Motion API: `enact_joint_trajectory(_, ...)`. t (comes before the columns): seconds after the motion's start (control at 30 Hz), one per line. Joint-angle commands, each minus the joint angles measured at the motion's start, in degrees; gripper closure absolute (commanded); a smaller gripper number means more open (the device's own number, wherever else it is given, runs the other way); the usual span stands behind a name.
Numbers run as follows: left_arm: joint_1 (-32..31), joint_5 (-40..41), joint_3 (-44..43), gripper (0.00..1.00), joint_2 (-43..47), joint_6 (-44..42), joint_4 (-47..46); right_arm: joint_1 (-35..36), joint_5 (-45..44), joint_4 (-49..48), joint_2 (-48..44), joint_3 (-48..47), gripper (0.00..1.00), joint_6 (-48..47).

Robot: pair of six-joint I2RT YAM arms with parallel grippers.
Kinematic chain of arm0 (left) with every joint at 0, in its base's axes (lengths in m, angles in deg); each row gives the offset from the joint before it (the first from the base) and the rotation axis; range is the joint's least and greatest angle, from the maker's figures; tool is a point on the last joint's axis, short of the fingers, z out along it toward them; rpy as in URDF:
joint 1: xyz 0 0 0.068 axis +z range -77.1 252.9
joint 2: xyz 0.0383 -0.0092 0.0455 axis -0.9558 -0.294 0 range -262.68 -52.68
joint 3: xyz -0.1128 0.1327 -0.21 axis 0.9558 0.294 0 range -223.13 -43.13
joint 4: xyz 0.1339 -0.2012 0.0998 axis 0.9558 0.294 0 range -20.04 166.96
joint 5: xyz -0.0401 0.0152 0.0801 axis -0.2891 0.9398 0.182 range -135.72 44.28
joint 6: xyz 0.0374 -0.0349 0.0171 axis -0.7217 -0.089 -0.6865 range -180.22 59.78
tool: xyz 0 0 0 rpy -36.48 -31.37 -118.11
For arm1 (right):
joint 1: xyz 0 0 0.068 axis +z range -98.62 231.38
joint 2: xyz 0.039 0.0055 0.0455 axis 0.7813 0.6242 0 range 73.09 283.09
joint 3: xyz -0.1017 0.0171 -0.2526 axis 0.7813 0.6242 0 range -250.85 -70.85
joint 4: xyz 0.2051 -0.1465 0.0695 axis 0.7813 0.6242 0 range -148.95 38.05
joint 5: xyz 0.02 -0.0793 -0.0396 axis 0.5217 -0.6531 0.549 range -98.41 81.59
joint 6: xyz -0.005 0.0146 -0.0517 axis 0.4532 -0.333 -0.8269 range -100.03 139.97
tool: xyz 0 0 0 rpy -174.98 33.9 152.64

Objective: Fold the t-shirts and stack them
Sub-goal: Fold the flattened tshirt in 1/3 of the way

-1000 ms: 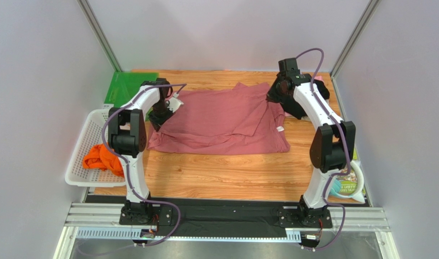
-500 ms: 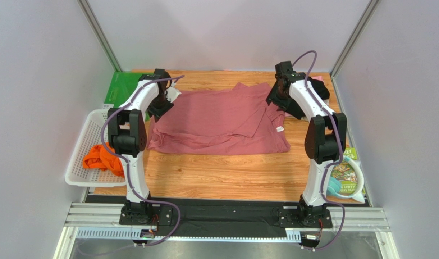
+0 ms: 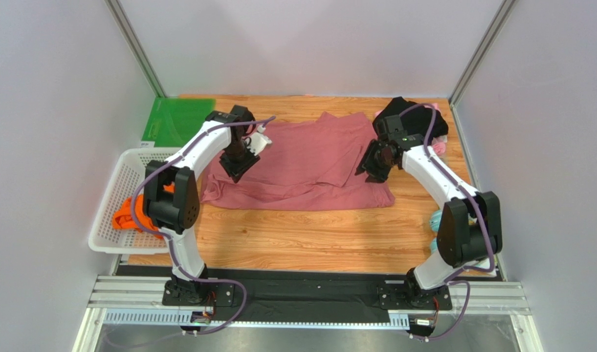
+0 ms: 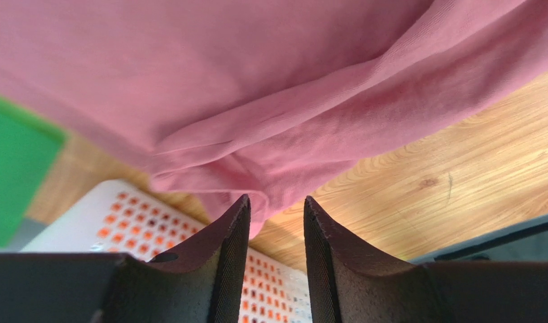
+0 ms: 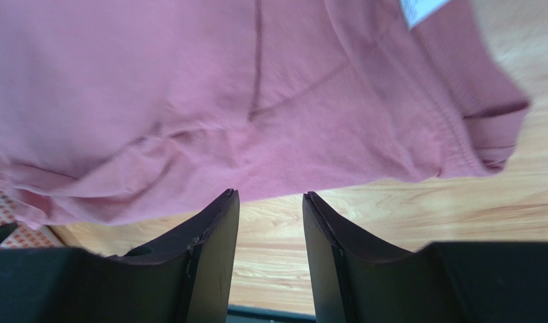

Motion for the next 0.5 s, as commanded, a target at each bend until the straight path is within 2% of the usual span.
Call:
enact_joint_trajectory(0.0,1.46,-2.36,4.16,0.59,-3.87,2.11,-1.88,0.39,5.91,-5.4,3.45,4.18,0.56,2.07)
enact_joint_trajectory(0.27,1.46,-1.39,2.94,0.6,-8.7,2.46,-3.11,0.13,1.96,-5.48,9.77,3.39,0.61,0.84)
enact_joint_trajectory(0.47,1.55,-0.43,5.57,0.62,-9.5,2.11,-5.31,-0.48,-1.83,-4.87,12.85,4.0,0.64,0.58)
